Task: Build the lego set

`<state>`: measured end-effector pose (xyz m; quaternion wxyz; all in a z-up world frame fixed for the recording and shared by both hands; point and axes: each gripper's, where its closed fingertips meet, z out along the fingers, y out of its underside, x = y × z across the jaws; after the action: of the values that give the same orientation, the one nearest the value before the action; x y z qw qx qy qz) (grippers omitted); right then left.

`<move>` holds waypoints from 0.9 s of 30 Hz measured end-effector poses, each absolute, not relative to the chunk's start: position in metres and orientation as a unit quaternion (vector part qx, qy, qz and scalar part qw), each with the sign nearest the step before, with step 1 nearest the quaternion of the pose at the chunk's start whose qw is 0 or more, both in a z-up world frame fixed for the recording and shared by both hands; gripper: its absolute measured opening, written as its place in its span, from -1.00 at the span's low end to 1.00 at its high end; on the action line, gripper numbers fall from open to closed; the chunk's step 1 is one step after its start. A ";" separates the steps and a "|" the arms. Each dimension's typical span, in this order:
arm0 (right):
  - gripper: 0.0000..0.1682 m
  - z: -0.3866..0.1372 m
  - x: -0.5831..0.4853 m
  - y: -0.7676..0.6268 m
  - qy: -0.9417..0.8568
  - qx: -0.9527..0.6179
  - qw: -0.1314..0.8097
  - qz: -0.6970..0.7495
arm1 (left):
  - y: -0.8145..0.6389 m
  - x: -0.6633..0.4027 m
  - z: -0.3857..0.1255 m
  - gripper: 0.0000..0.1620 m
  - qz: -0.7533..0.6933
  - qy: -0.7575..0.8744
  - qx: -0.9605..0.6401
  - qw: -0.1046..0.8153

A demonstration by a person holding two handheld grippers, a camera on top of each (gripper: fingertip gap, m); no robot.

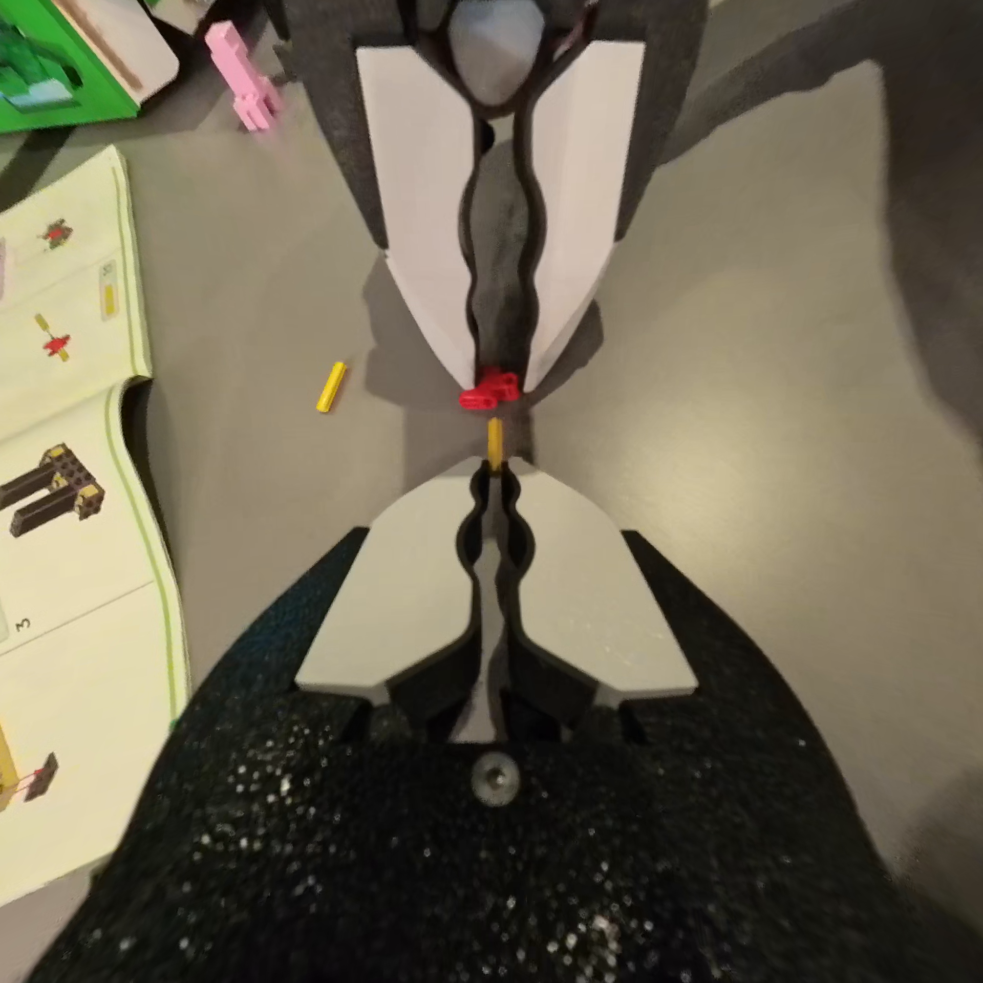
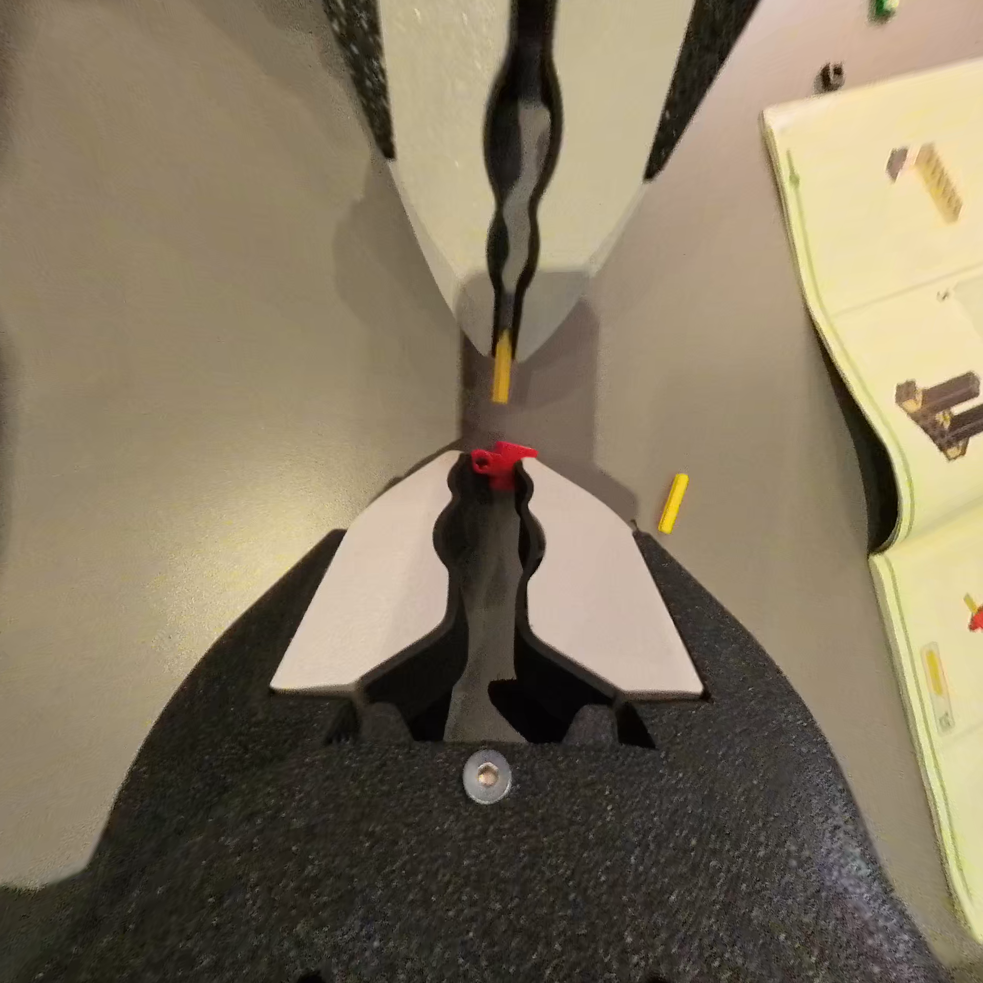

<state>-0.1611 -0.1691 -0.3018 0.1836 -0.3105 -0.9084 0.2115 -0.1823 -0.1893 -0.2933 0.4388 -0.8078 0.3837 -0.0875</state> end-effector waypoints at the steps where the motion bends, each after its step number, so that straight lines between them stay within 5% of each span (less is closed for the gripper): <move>1: -0.82 -0.302 -0.162 -0.172 -0.907 -0.303 0.187 0.223 | -0.188 -0.183 -0.295 -0.95 -0.090 0.380 -0.813 0.432; 27: -0.81 -0.302 -0.166 -0.180 -0.897 -0.292 0.174 0.282 | -0.188 -0.181 -0.301 -0.95 -0.135 0.363 -0.832 0.396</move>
<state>-0.1659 -0.1799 -0.3017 0.1743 -0.2917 -0.8971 0.2823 -0.1815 -0.1882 -0.3009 0.3963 -0.8323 0.3631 -0.1354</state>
